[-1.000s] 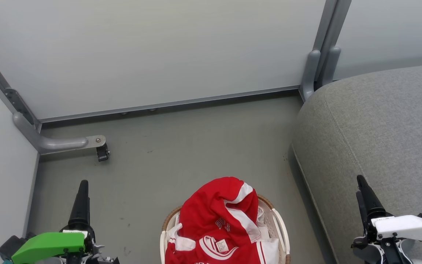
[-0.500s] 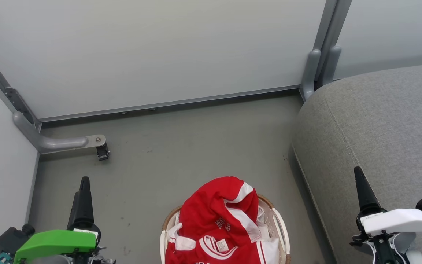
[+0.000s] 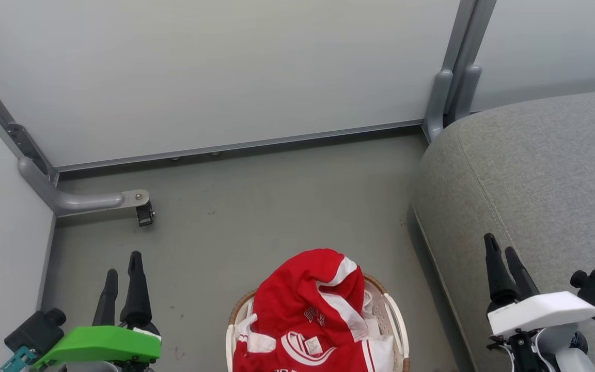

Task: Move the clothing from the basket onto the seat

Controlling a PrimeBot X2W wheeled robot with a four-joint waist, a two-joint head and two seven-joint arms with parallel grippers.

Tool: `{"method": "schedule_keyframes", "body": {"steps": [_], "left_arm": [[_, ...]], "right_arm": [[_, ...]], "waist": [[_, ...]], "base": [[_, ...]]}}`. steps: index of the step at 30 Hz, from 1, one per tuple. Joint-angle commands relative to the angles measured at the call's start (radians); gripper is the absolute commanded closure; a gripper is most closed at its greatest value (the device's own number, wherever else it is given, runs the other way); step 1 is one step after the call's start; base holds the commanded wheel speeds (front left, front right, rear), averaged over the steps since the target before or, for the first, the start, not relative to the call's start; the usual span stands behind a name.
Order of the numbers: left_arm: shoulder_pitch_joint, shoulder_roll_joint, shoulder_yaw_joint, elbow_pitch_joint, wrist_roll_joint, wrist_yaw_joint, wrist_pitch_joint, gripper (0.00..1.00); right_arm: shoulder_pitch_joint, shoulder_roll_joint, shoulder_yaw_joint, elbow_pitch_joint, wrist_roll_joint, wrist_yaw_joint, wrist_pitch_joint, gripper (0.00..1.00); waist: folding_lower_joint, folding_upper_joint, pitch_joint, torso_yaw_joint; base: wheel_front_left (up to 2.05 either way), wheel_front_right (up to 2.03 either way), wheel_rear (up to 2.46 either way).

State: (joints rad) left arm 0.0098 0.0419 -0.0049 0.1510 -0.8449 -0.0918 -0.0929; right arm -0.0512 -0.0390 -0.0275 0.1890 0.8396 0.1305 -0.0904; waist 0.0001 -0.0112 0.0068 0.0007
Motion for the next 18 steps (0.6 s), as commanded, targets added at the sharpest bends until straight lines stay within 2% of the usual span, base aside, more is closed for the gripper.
{"method": "schedule_keyframes", "body": {"steps": [1,18], "left_arm": [[0.002,0.006,-0.004,-0.016,0.039,0.006,-0.010,0.00],[0.031,0.008,-0.008,0.007,0.228,0.029,-0.058,0.00]], "right_arm": [[-0.005,-0.006,0.005,-0.019,-0.040,0.000,-0.013,0.00],[0.001,-0.008,0.039,-0.004,-0.303,0.000,-0.061,0.00]], "waist": [[-0.0001,0.0047,0.000,0.000],[-0.0001,0.0062,0.002,0.002]], "base": [[0.00,0.00,0.00],[0.00,0.00,0.00]]}}
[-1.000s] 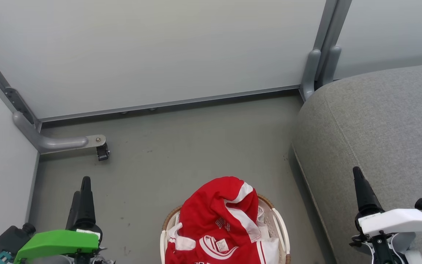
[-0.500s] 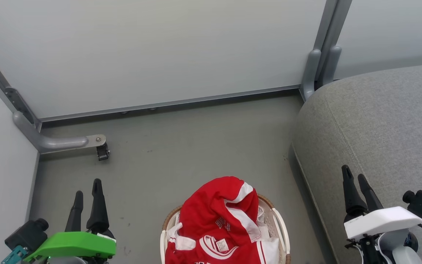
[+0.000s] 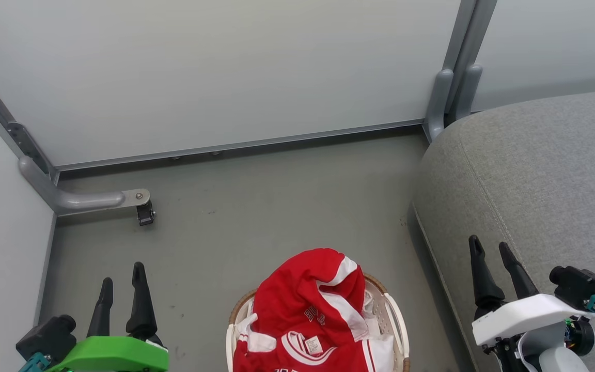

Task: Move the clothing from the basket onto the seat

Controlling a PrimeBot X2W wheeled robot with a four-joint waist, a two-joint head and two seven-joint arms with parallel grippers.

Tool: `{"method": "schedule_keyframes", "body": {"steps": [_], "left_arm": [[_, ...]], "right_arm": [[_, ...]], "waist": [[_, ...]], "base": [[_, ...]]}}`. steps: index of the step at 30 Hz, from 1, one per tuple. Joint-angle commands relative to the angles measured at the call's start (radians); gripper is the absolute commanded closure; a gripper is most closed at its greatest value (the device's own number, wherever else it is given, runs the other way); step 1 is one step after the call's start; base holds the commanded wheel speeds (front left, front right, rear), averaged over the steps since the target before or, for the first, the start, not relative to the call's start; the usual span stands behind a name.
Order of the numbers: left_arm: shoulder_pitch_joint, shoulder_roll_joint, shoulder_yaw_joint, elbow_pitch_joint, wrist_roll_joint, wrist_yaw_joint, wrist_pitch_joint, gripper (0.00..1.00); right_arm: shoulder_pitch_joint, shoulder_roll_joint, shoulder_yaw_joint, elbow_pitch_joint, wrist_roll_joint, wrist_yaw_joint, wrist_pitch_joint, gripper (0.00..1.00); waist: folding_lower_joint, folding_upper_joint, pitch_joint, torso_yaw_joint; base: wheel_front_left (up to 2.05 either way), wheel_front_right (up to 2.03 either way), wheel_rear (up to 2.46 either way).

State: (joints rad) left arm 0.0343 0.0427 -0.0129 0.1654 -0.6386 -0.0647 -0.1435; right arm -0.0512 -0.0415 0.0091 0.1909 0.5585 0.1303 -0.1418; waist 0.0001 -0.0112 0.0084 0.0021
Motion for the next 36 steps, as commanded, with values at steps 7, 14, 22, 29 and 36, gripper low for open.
{"method": "schedule_keyframes", "body": {"steps": [7,14,22,29,36], "left_arm": [[0.009,0.008,-0.002,0.006,0.079,-0.004,-0.025,0.00],[0.014,0.009,-0.006,0.013,0.134,-0.005,-0.042,0.00],[0.019,0.009,-0.012,0.021,0.194,-0.009,-0.060,0.00],[0.021,0.010,-0.015,0.038,0.239,-0.013,-0.074,0.00],[0.022,0.010,-0.020,0.050,0.280,-0.015,-0.089,0.00]], "right_arm": [[0.005,-0.007,0.012,-0.002,-0.095,0.000,-0.028,0.00],[0.005,-0.008,0.021,-0.001,-0.161,0.000,-0.043,0.00],[0.008,-0.008,0.031,0.000,-0.227,0.000,-0.061,0.00],[0.010,-0.009,0.039,0.001,-0.285,0.001,-0.076,0.00],[0.011,-0.010,0.045,0.006,-0.335,0.001,-0.091,0.00]], "waist": [[-0.0001,0.0068,0.001,0.002],[-0.0001,0.0074,0.002,0.002],[-0.0001,0.0082,0.005,0.004],[-0.0001,0.0088,0.007,0.005],[-0.0001,0.0094,0.009,0.006]], "base": [[0.00,0.00,0.00],[0.00,0.00,0.00],[0.00,0.00,0.00],[0.00,0.00,0.00],[0.00,0.00,0.00]]}}
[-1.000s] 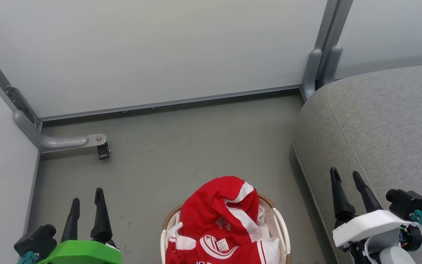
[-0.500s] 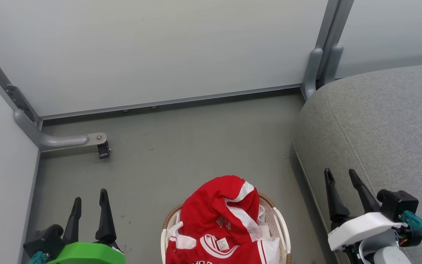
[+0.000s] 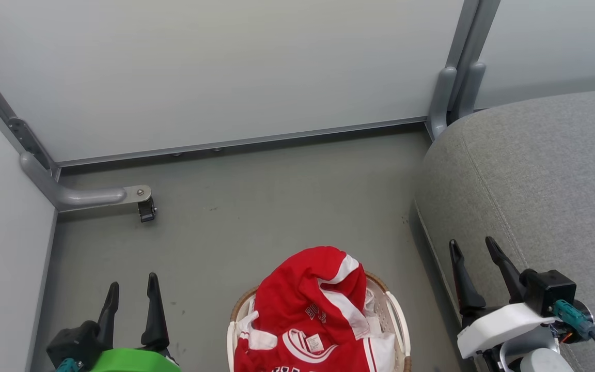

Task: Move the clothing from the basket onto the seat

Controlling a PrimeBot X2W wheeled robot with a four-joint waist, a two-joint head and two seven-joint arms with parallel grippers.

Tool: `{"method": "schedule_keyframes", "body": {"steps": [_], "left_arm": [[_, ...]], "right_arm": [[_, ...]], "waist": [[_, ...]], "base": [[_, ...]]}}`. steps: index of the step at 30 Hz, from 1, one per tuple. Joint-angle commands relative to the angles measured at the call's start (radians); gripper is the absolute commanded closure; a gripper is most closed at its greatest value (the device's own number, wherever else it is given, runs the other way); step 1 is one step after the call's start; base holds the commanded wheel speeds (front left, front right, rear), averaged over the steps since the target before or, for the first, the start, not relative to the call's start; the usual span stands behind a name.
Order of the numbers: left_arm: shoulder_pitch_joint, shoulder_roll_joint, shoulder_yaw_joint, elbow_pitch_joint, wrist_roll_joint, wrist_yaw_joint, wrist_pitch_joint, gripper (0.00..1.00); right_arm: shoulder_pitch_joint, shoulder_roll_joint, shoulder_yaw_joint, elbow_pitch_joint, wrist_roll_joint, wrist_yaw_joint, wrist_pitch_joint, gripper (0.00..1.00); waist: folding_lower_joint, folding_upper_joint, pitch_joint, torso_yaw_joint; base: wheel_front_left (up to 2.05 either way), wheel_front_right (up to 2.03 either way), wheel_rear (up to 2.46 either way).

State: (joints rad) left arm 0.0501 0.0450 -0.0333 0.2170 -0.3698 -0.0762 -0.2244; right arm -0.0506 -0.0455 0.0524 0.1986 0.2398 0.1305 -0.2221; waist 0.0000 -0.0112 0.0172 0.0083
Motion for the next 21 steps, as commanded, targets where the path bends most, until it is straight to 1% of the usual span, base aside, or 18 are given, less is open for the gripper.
{"method": "schedule_keyframes", "body": {"steps": [1,16,21], "left_arm": [[0.007,0.008,-0.001,0.000,0.018,-0.004,-0.009,0.00],[0.016,0.008,-0.008,0.016,0.109,-0.005,-0.035,0.00],[0.020,0.009,-0.013,0.018,0.123,-0.003,-0.041,0.00]], "right_arm": [[0.011,-0.006,0.002,-0.001,-0.025,0.000,-0.012,0.00],[0.010,-0.007,0.017,0.001,-0.131,0.000,-0.039,0.00],[0.009,-0.008,0.020,0.002,-0.151,0.000,-0.045,0.00]], "waist": [[0.0000,0.0095,0.000,0.000],[0.0000,0.0109,0.005,0.003],[0.0000,0.0112,0.007,0.004]], "base": [[0.00,0.00,0.00],[0.00,0.00,0.00],[0.00,0.00,0.00]]}}
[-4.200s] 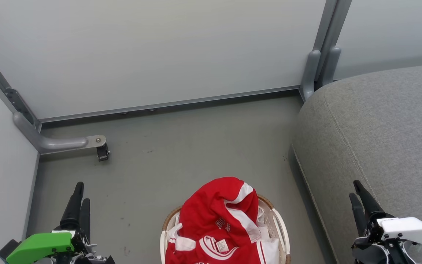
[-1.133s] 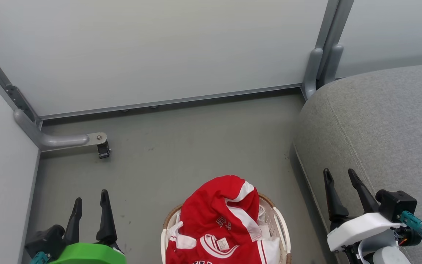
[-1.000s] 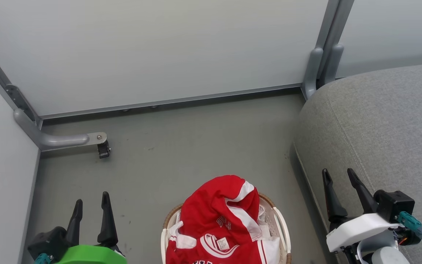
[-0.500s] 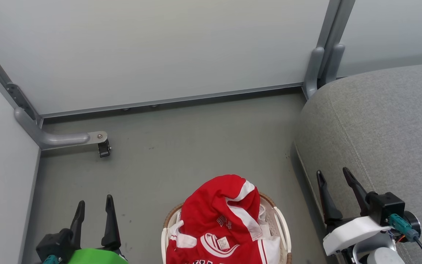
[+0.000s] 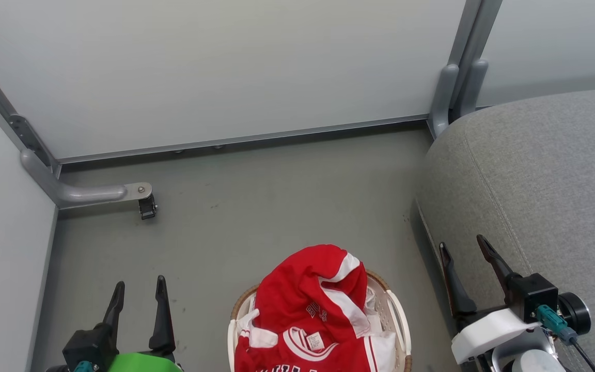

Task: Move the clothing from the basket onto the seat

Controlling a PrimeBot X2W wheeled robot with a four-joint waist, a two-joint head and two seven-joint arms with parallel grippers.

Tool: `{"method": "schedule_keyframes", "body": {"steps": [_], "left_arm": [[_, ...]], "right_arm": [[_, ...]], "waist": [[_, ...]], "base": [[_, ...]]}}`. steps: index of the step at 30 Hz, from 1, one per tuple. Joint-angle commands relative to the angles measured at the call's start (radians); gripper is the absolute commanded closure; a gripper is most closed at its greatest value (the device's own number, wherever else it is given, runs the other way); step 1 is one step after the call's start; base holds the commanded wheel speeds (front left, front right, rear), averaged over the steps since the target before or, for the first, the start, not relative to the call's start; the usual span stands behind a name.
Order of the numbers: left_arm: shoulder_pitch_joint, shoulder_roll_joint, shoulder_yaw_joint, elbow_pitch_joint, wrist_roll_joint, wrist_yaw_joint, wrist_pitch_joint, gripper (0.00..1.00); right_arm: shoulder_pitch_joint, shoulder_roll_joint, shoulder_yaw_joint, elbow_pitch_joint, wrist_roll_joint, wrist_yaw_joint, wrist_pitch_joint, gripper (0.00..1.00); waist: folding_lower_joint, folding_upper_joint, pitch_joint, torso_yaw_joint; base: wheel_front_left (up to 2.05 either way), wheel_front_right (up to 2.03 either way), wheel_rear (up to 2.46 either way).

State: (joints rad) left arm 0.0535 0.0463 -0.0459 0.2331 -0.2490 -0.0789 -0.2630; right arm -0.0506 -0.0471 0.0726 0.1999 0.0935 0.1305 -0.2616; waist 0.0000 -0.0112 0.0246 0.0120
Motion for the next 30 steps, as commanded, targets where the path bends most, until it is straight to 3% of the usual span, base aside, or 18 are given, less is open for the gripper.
{"method": "schedule_keyframes", "body": {"steps": [1,30], "left_arm": [[0.016,0.007,0.000,0.002,0.001,0.001,-0.002,0.00],[0.017,0.007,-0.038,-0.001,0.023,-0.008,-0.002,0.00]], "right_arm": [[0.009,-0.006,0.000,0.001,-0.004,0.000,-0.005,0.00],[0.015,-0.006,0.007,-0.012,-0.005,0.000,-0.005,0.00]], "waist": [[0.0000,0.0112,0.000,0.000],[0.0000,0.0112,0.015,-0.011]], "base": [[0.00,0.00,0.00],[0.00,0.00,0.00]]}}
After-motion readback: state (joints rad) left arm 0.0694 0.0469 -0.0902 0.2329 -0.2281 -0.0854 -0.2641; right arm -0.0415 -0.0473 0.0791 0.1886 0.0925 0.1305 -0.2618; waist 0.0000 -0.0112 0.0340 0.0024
